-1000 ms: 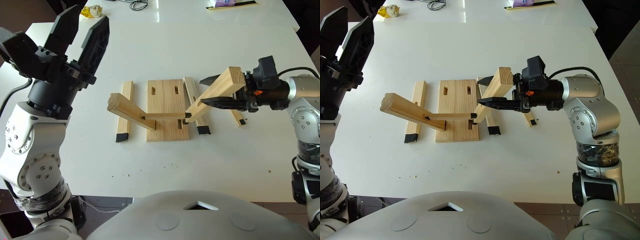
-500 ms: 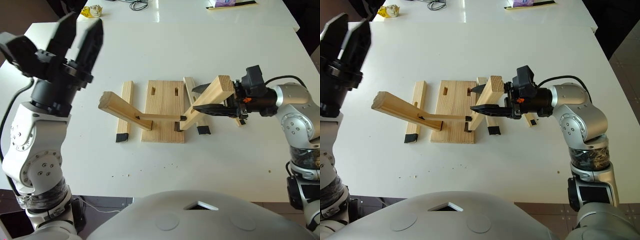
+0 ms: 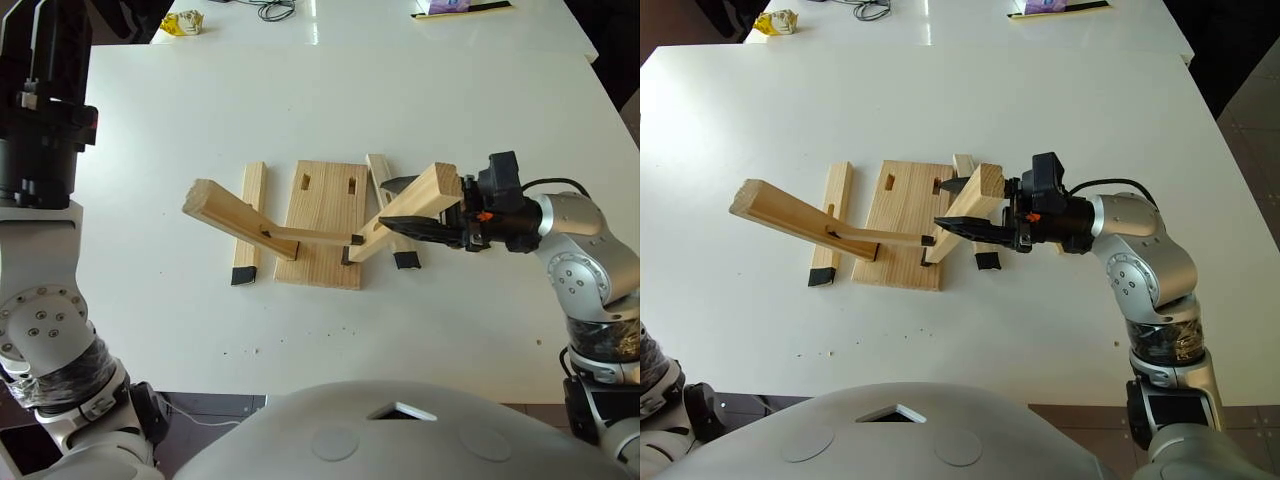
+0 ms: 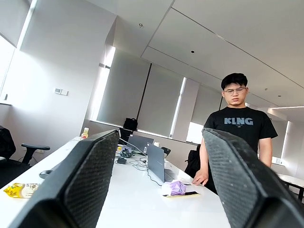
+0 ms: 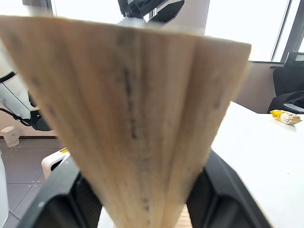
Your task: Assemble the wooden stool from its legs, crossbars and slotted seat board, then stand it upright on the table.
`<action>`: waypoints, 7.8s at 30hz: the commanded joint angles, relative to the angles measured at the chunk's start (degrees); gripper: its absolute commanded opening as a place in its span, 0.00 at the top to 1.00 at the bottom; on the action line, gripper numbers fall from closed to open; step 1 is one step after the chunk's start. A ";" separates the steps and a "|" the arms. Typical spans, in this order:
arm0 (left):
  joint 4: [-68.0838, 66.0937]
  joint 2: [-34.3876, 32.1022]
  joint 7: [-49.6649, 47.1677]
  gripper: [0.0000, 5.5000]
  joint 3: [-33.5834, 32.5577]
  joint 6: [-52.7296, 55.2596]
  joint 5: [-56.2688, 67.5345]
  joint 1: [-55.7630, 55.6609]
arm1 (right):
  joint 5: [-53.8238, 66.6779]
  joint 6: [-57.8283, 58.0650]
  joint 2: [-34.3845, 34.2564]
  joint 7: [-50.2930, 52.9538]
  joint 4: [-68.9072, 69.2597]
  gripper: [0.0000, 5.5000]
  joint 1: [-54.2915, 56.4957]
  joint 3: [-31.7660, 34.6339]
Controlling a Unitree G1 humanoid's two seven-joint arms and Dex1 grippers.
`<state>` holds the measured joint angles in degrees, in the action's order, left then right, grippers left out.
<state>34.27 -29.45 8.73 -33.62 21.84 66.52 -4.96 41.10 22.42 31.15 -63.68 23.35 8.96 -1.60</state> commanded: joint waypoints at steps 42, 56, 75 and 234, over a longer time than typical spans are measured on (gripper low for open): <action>-2.32 6.97 0.98 0.42 3.53 -3.17 -5.34 8.06 | -3.93 -0.48 2.15 6.99 7.28 0.63 -5.60 -5.61; 0.71 11.41 -0.70 0.42 10.10 -4.16 -7.87 7.50 | -7.02 5.33 3.41 11.94 7.30 0.63 0.11 -10.12; -0.25 17.21 -0.10 0.42 13.51 -8.74 -12.72 10.55 | -10.99 14.65 4.30 14.98 6.08 0.63 7.41 -16.95; -15.70 7.56 4.78 0.72 22.25 -11.22 -28.84 12.60 | -31.08 17.40 -10.88 -5.75 -33.22 0.63 42.60 -37.09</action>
<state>19.85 -22.82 9.96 -15.66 9.14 39.39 9.39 12.96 38.26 20.87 -66.74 -6.26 55.55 -31.63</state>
